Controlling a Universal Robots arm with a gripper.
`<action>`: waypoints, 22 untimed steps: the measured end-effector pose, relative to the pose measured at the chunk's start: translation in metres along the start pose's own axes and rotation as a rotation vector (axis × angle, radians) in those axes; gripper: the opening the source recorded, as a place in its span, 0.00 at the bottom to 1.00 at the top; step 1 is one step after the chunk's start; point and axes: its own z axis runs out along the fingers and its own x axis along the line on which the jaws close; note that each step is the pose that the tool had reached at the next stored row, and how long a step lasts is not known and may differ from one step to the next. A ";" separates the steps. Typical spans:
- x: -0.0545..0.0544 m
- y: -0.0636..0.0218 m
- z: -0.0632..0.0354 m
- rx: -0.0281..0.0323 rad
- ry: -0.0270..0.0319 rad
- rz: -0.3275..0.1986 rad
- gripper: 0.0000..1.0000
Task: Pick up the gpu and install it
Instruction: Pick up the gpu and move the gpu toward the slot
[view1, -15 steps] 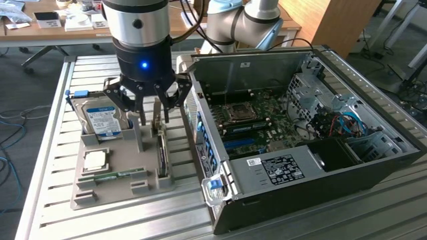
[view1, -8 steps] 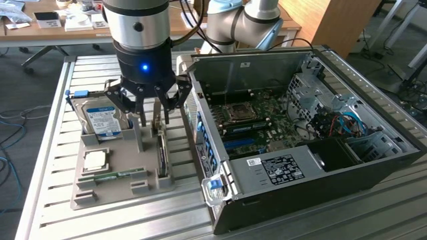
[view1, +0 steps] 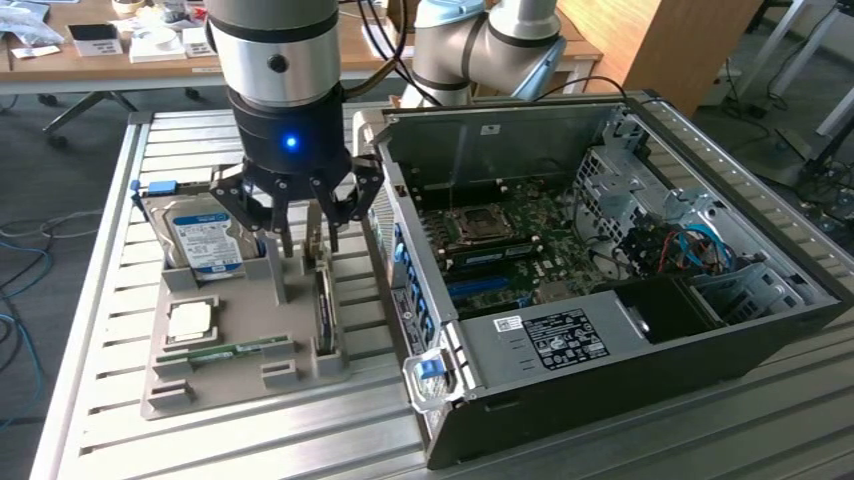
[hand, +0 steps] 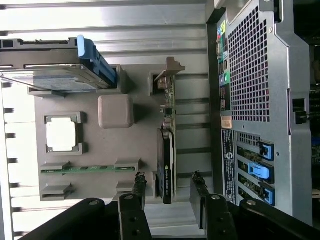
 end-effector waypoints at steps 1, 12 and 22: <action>0.000 0.0000 0.0004 -0.0003 -0.0002 0.000 0.49; -0.003 0.0001 0.0019 -0.0003 -0.0001 0.000 0.49; -0.004 0.0002 0.0026 -0.0002 0.0001 0.000 0.49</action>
